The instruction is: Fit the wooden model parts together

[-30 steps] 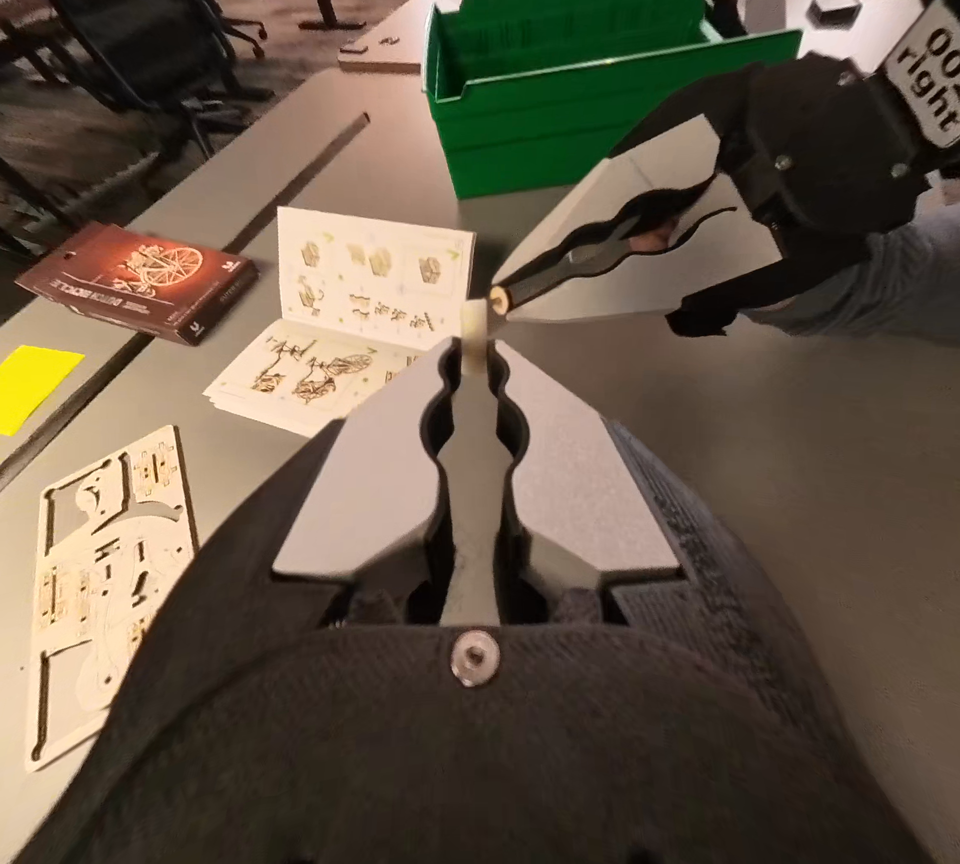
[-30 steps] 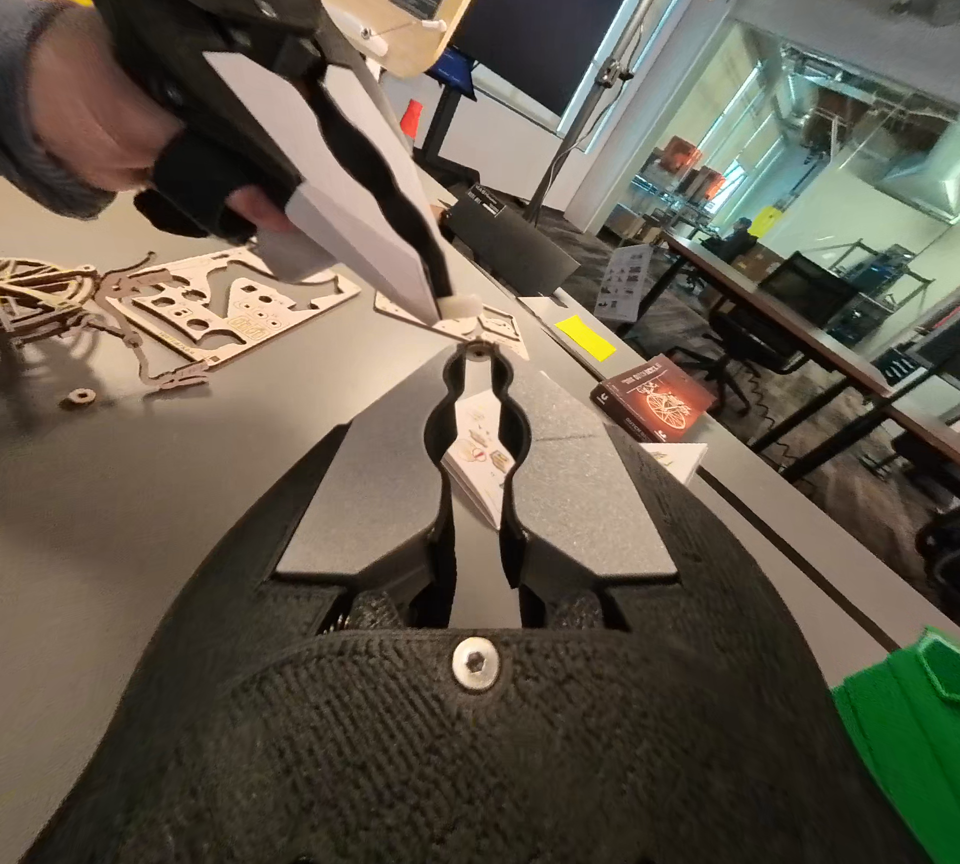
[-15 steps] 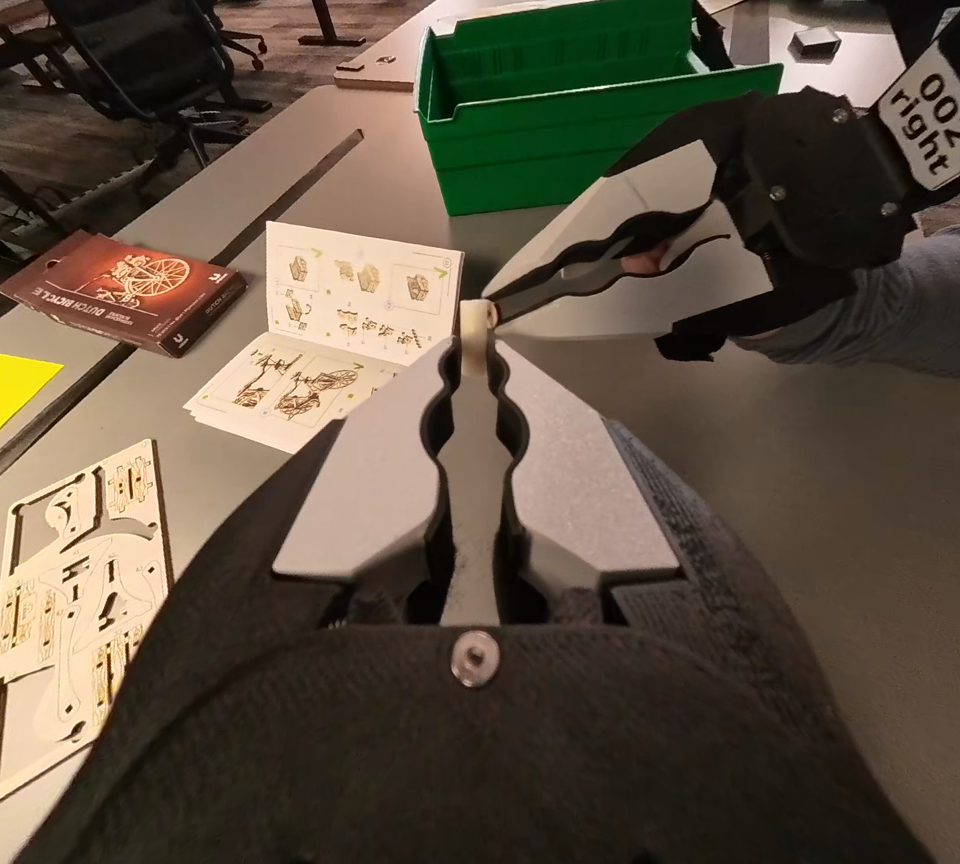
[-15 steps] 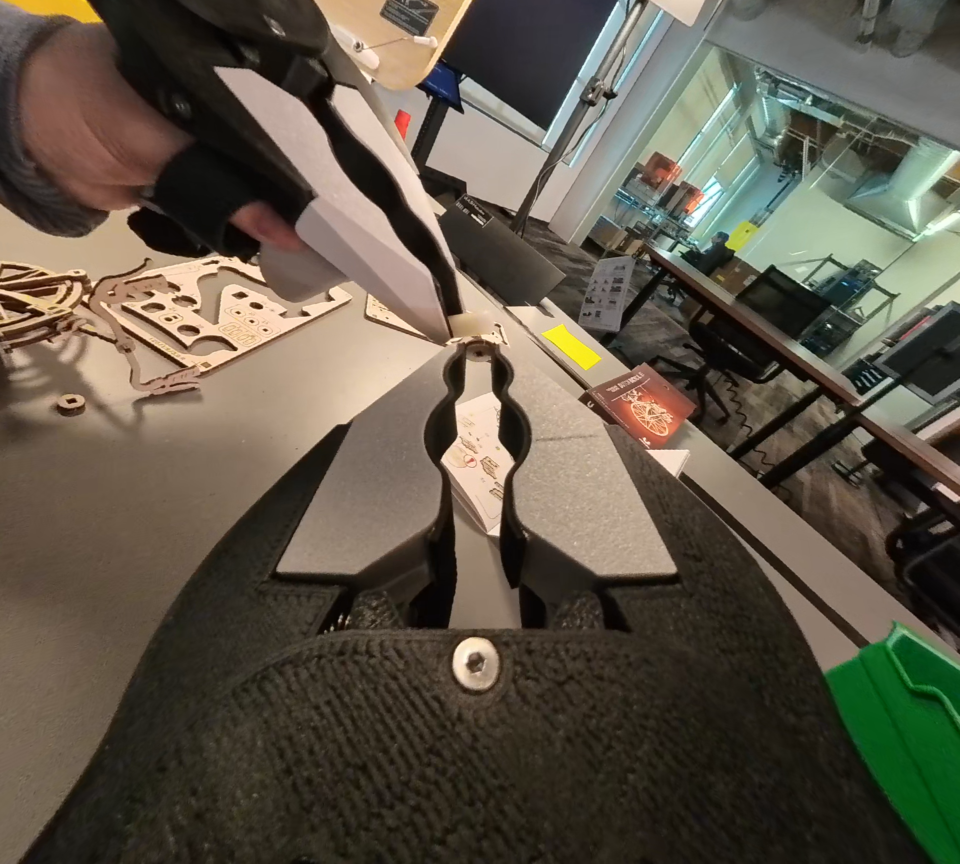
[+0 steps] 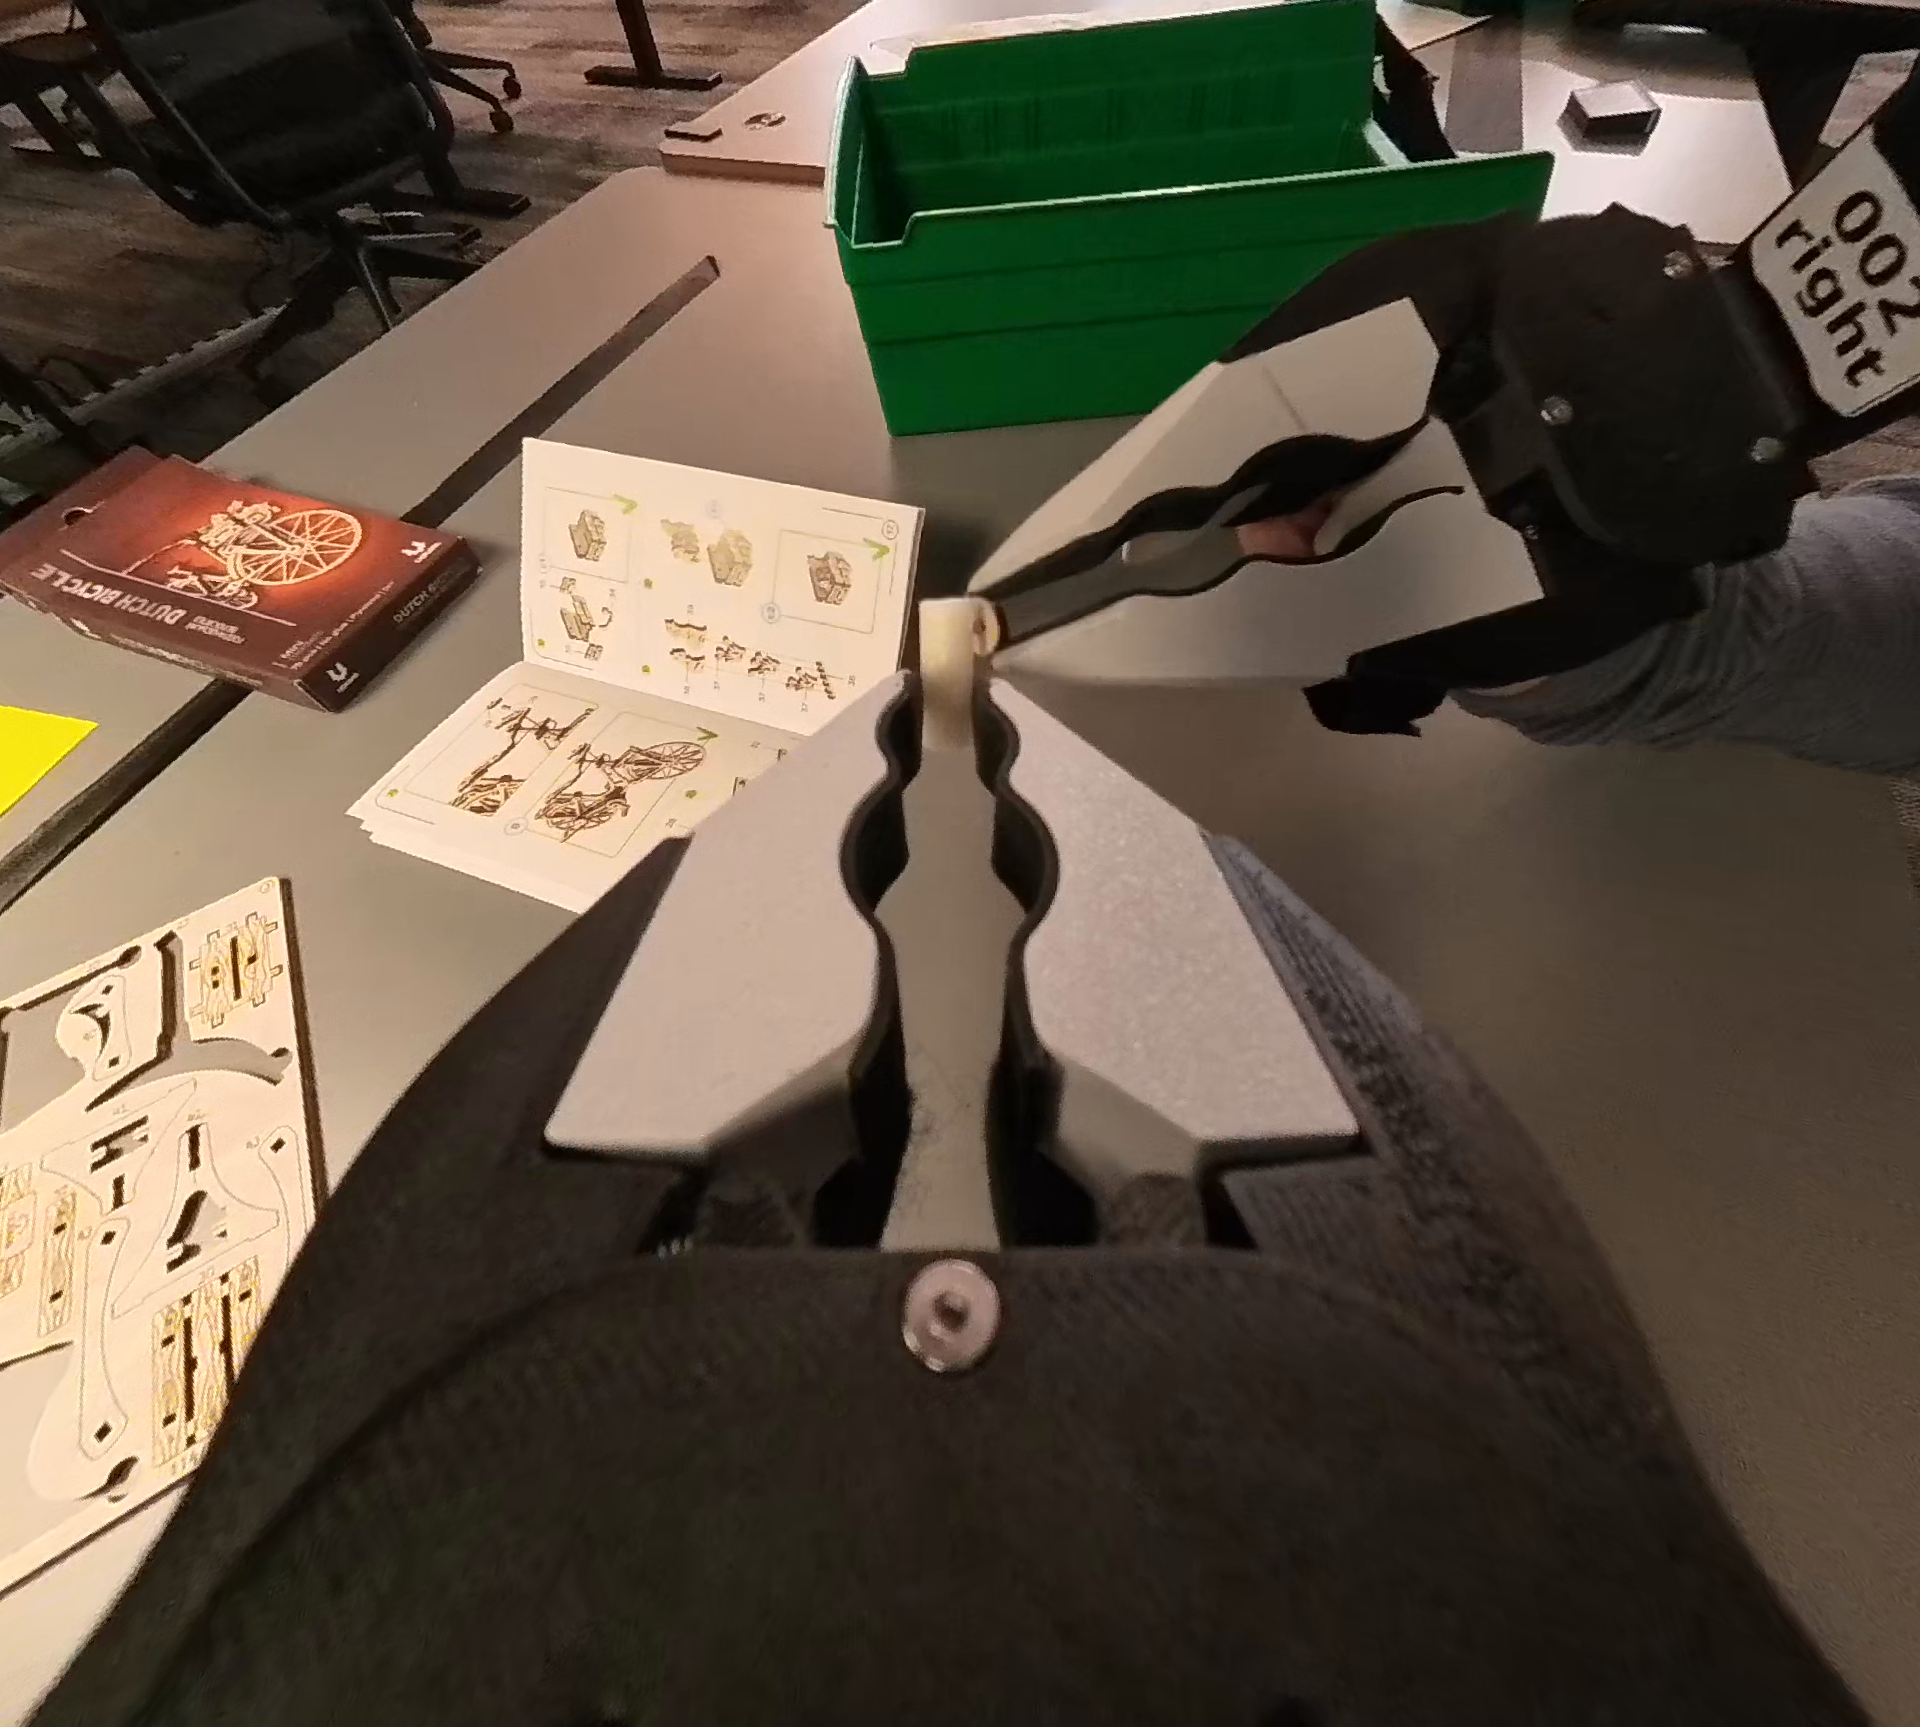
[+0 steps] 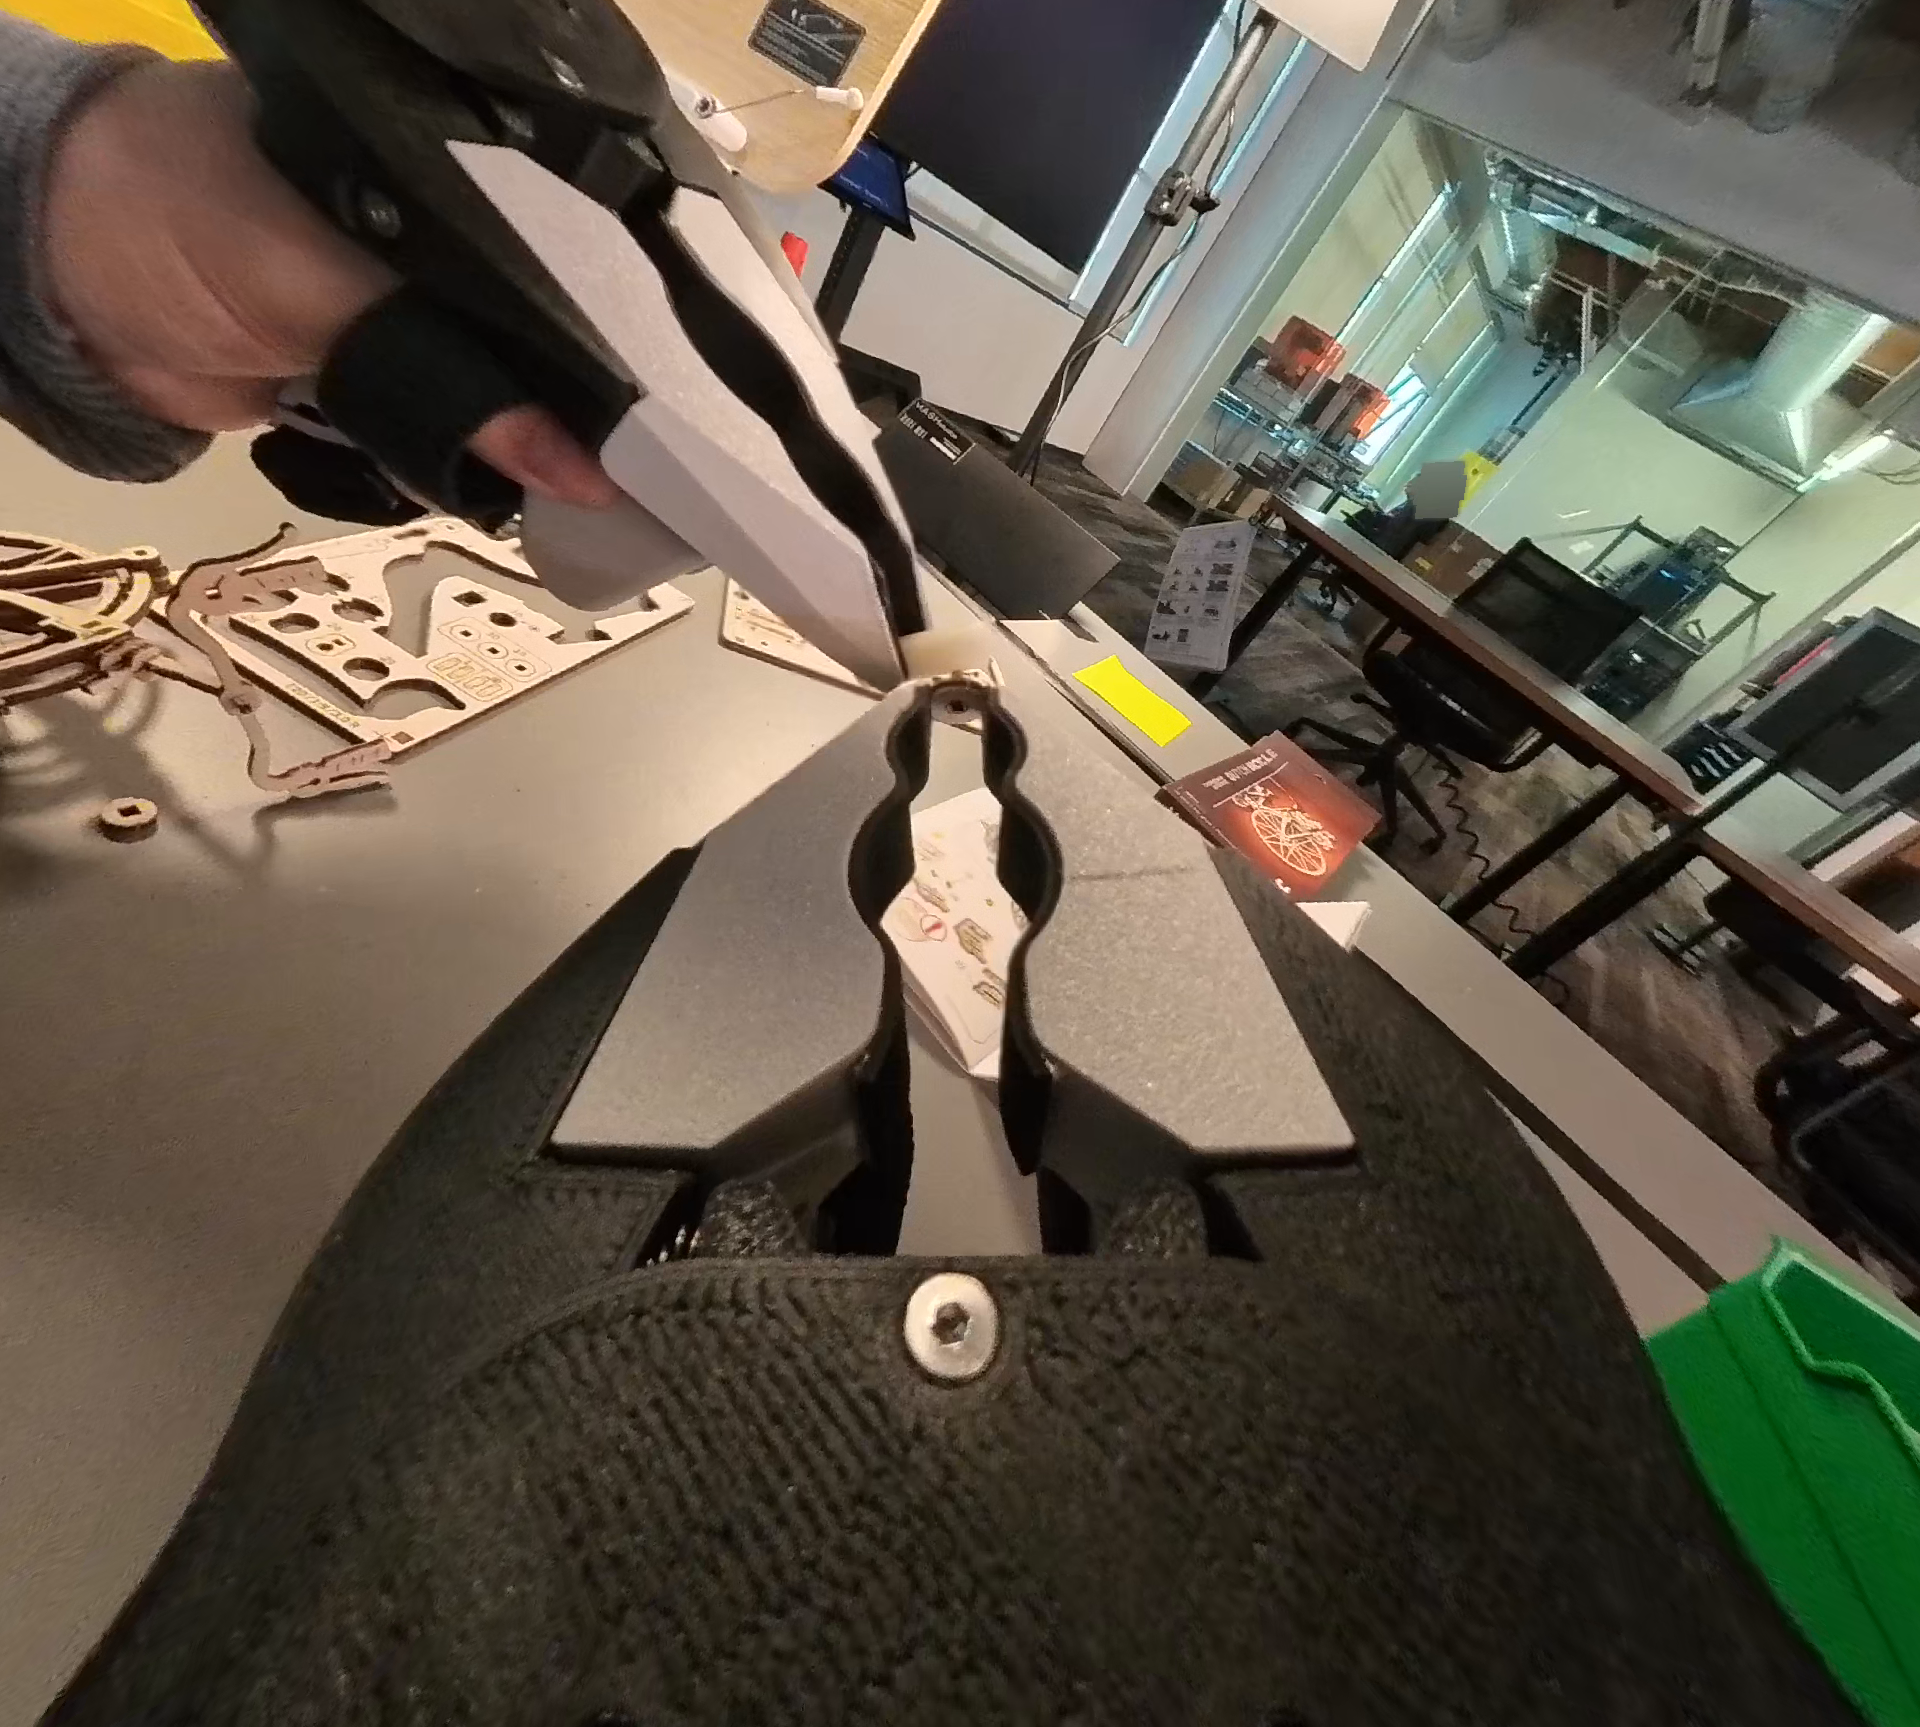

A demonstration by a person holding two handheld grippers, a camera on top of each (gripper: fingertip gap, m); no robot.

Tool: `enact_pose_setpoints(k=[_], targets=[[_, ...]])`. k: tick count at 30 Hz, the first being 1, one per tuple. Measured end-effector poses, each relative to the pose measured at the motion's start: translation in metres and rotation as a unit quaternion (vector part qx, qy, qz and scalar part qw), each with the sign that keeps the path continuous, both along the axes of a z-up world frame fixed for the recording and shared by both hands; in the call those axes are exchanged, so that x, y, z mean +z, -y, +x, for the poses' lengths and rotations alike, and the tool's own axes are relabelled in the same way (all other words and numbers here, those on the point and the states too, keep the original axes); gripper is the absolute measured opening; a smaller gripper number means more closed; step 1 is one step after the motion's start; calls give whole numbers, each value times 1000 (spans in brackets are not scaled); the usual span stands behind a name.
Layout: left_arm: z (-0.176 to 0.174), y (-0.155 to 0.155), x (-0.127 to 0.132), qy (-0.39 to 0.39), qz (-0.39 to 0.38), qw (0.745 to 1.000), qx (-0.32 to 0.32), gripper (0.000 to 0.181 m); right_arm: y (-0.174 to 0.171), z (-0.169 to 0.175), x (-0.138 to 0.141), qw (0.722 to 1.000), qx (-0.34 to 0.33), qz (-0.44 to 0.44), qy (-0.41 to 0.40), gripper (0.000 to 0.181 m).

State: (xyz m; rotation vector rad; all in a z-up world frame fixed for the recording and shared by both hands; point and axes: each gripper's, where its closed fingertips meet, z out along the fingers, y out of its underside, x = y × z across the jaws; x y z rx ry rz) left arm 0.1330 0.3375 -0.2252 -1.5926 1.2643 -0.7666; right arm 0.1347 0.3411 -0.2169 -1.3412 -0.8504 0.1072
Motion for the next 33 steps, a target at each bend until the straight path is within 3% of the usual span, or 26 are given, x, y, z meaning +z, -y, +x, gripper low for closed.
enact_pose_setpoints(k=[1,33], targets=[[0,0,0,0,0,1000,0,9,0,0,0,1000,0,0,0,7],[2,-2,-3,-5,0,1000,3,9,-2,-1,-4,1000,-5,-13,0,7]])
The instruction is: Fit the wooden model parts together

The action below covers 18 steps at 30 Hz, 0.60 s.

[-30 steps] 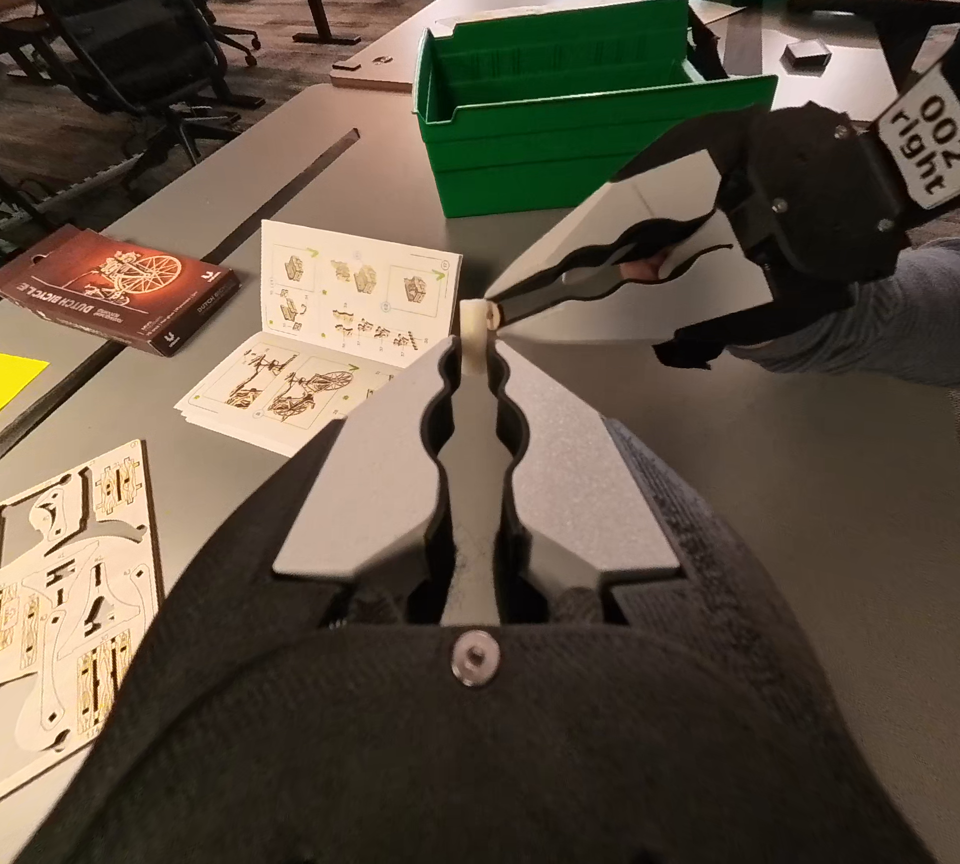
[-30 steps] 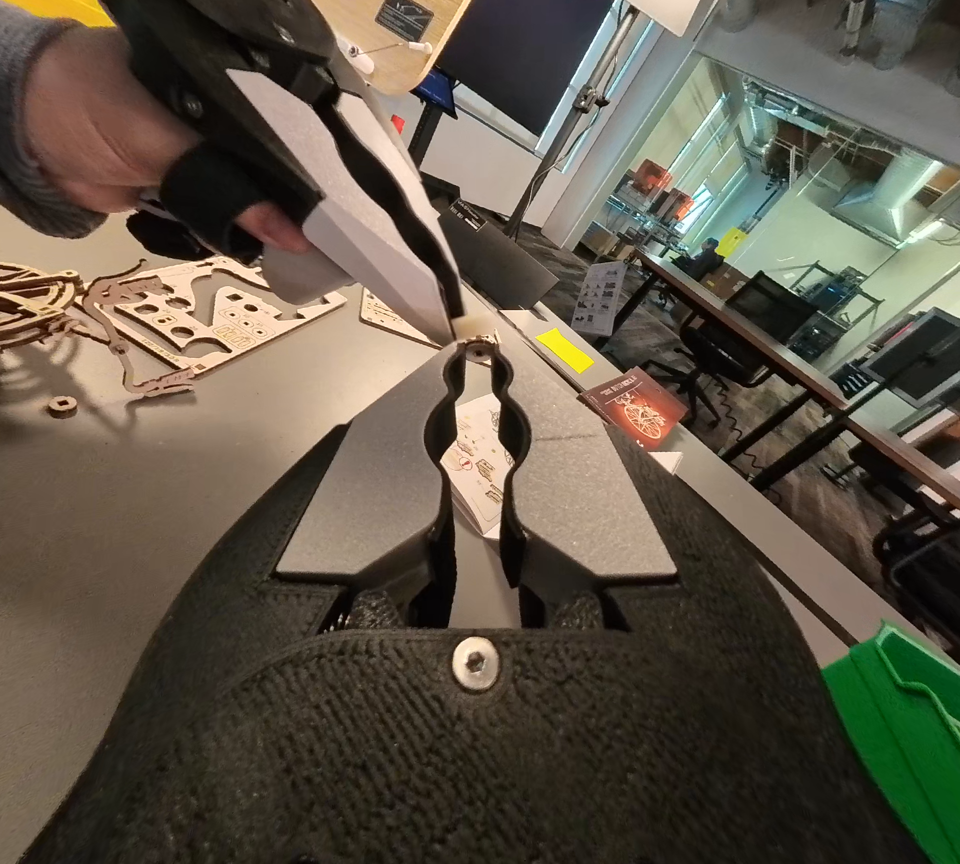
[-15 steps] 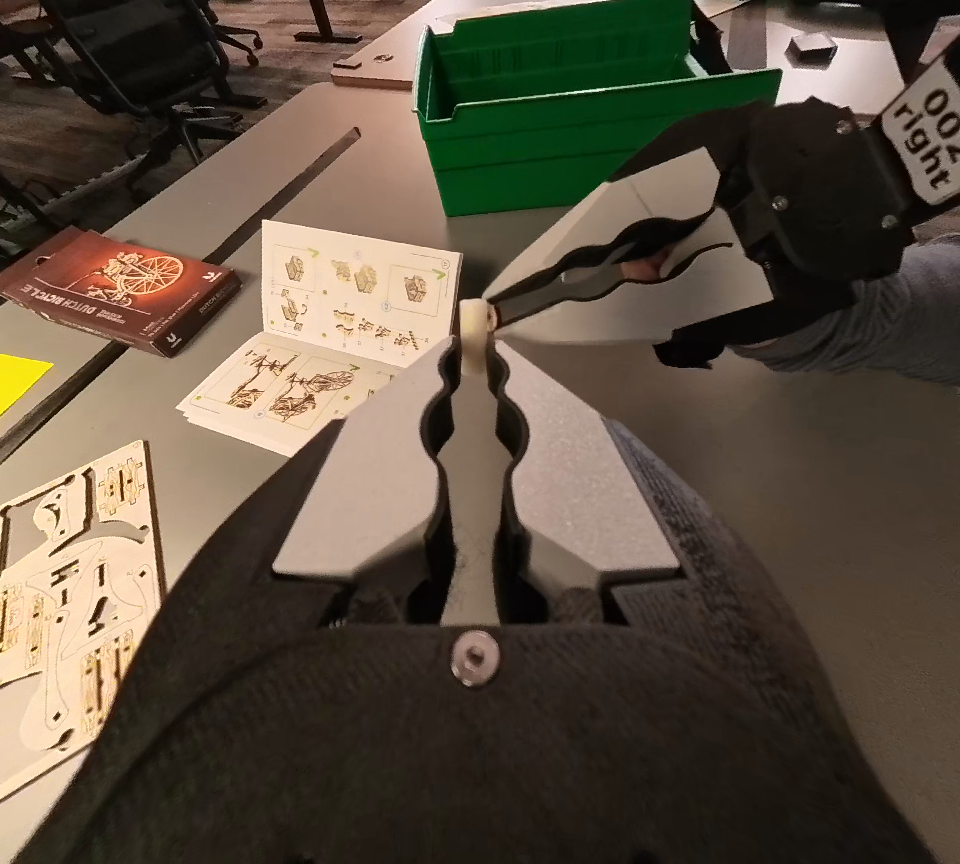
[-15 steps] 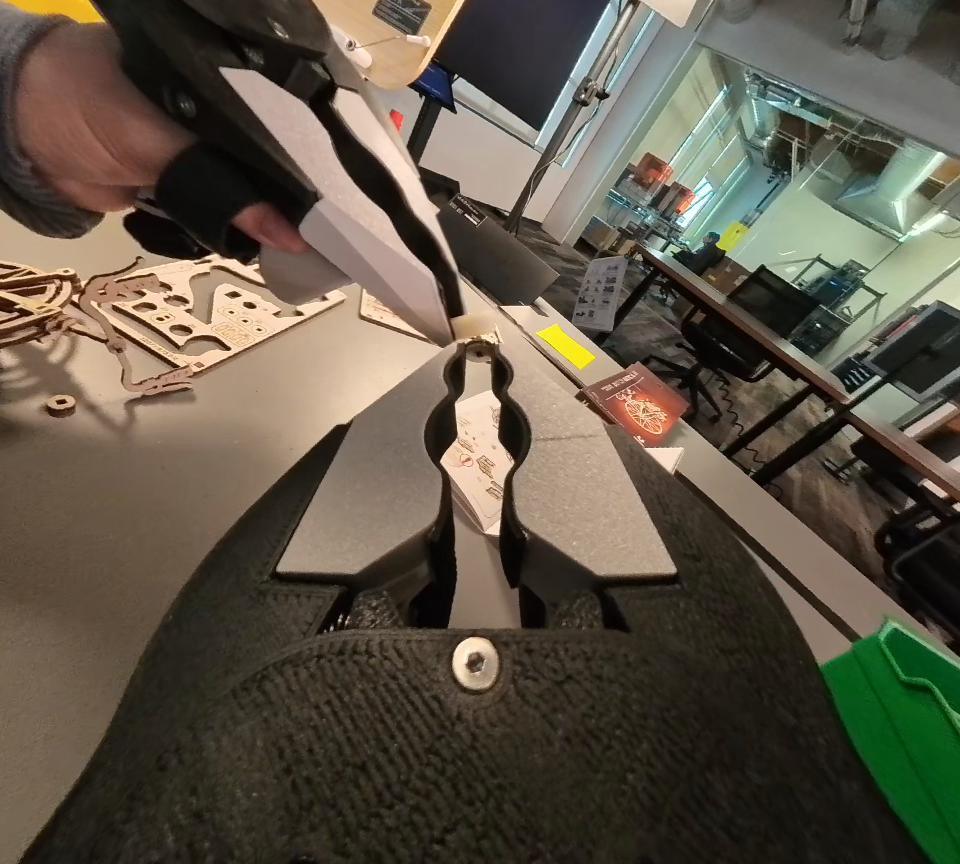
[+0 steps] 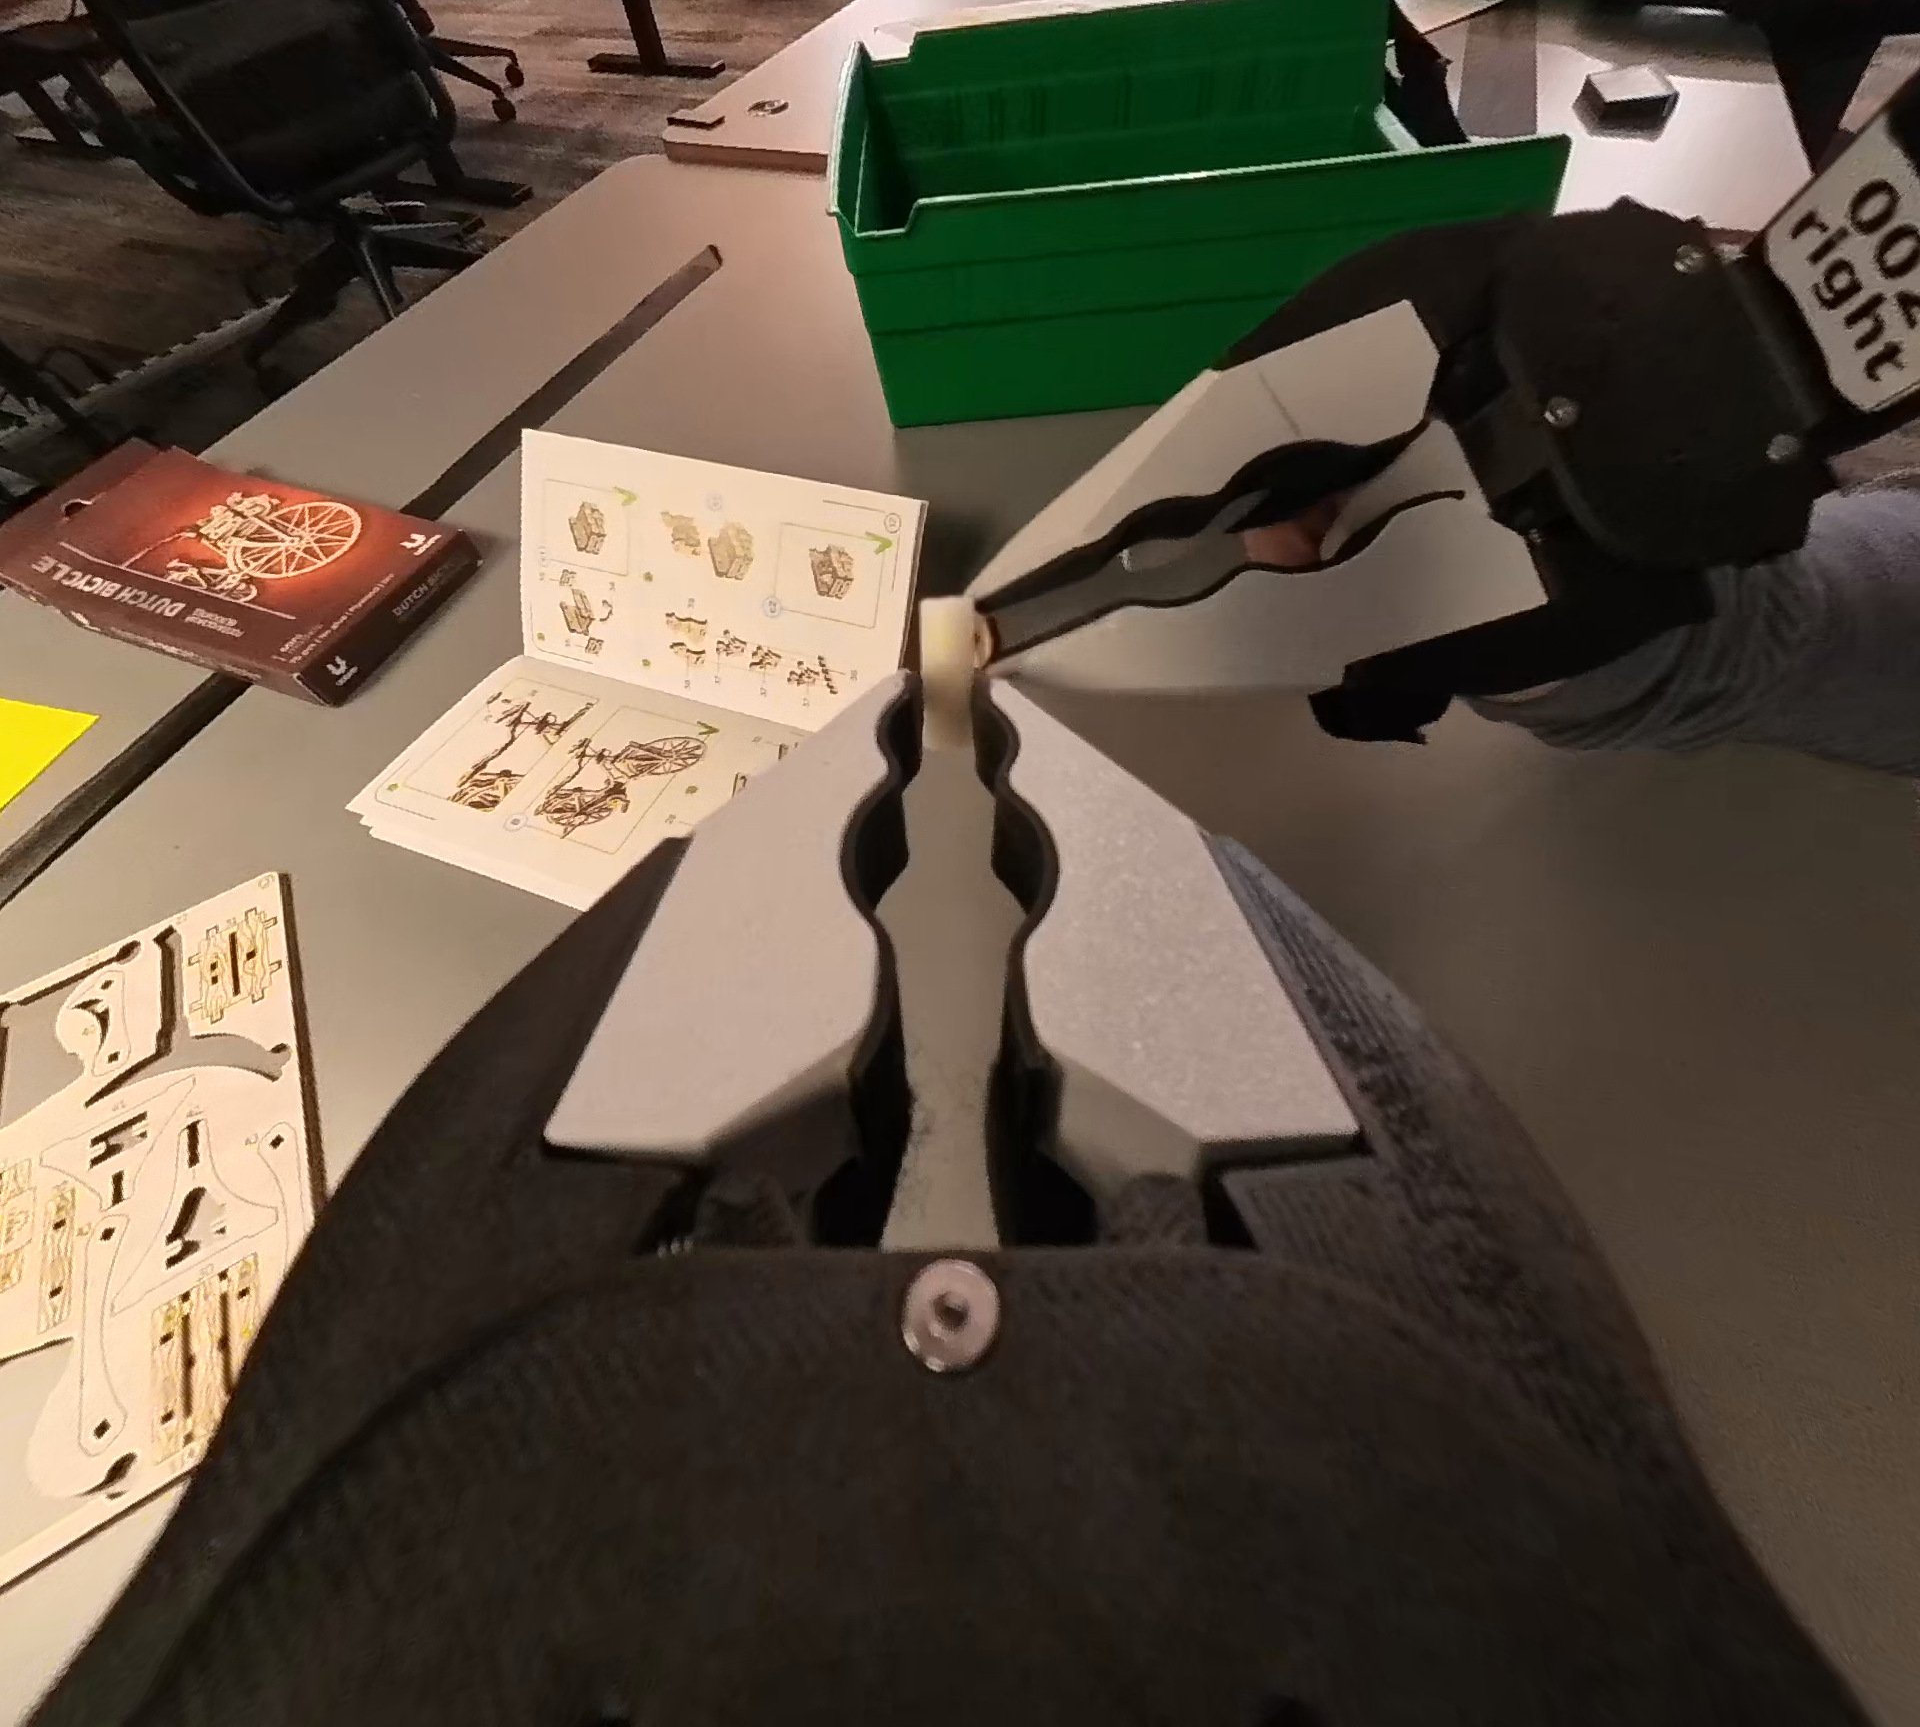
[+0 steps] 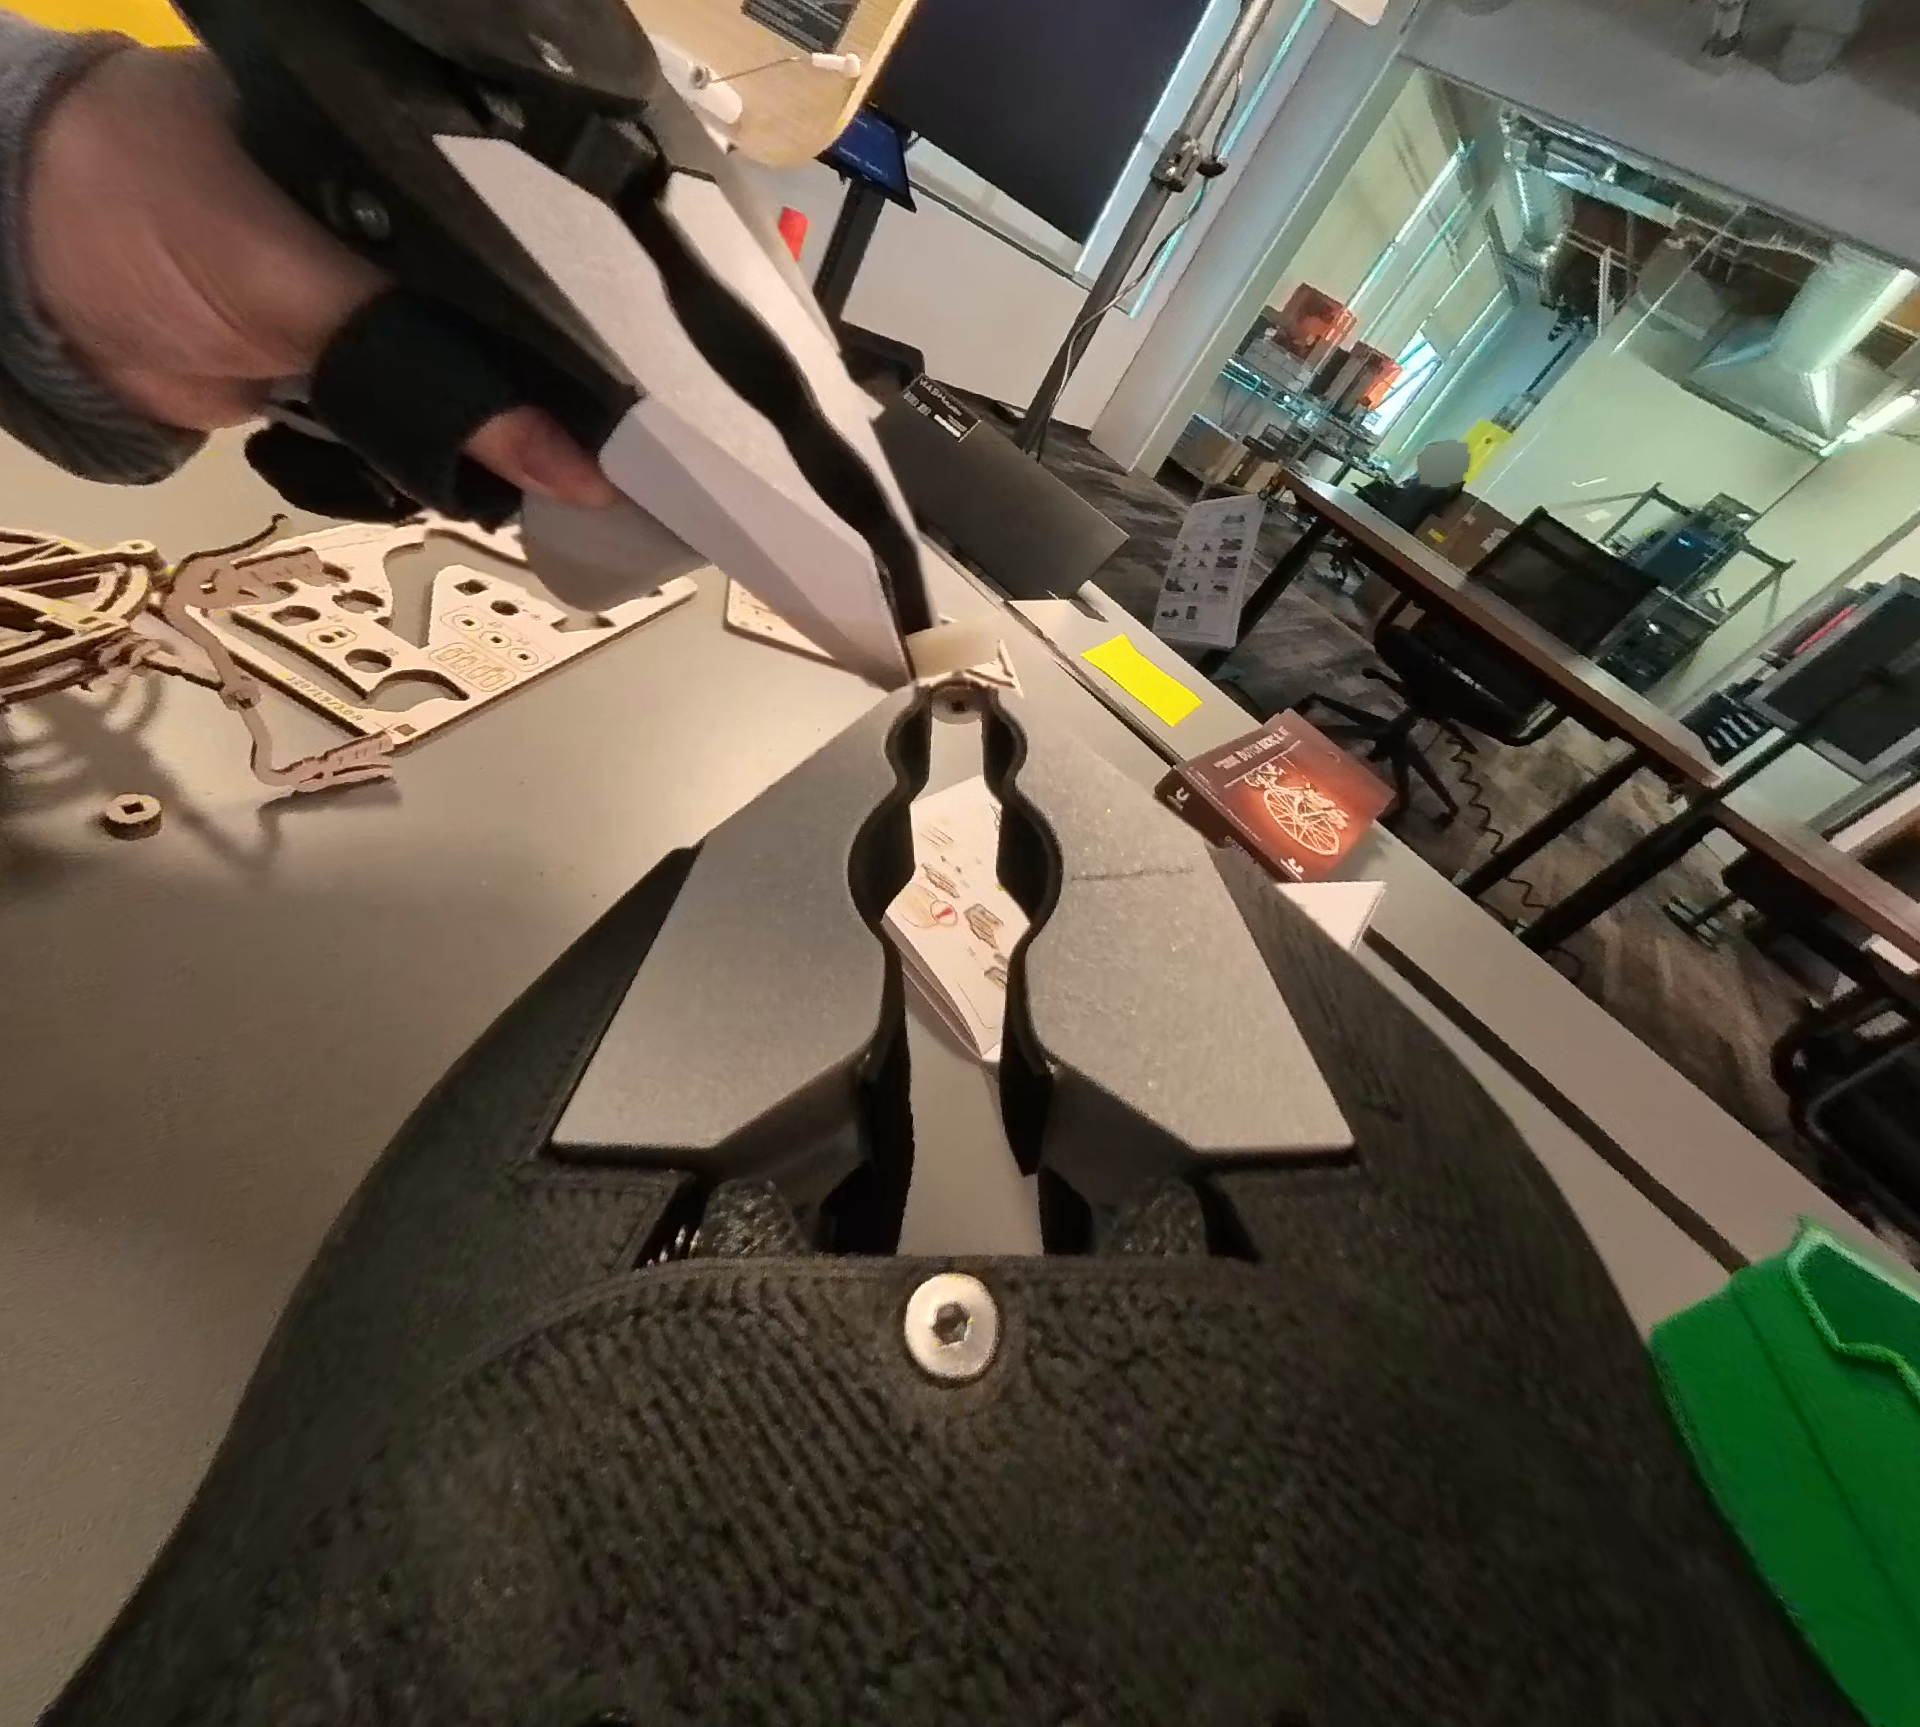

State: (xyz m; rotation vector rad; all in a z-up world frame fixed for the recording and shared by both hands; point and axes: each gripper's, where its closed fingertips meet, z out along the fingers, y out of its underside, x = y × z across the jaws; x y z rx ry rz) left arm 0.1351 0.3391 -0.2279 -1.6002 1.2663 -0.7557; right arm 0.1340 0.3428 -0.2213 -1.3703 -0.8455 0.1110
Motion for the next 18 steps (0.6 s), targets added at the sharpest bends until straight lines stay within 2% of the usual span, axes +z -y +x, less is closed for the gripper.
enact_pose_setpoints(k=[4,6,9,10,15,18], targets=[[-5,-7,-2,-3,-3,1000,15,9,0,3,4,1000,-4,12,-6,7],[-14,-17,-9,-22,-33,999,34,8,2,6,11,999,5,15,-35,7],[-29,-19,-50,-116,-148,982,33,9,4,9,16,998,12,20,-60,7],[-32,-18,-61,-141,-166,976,26,9,4,9,16,998,14,18,-65,7],[-55,-8,-109,-298,-166,940,-5,9,-1,8,7,998,18,-3,-66,7],[-59,-4,-119,-332,-163,929,-15,18,-2,8,3,998,20,-12,-64,7]])
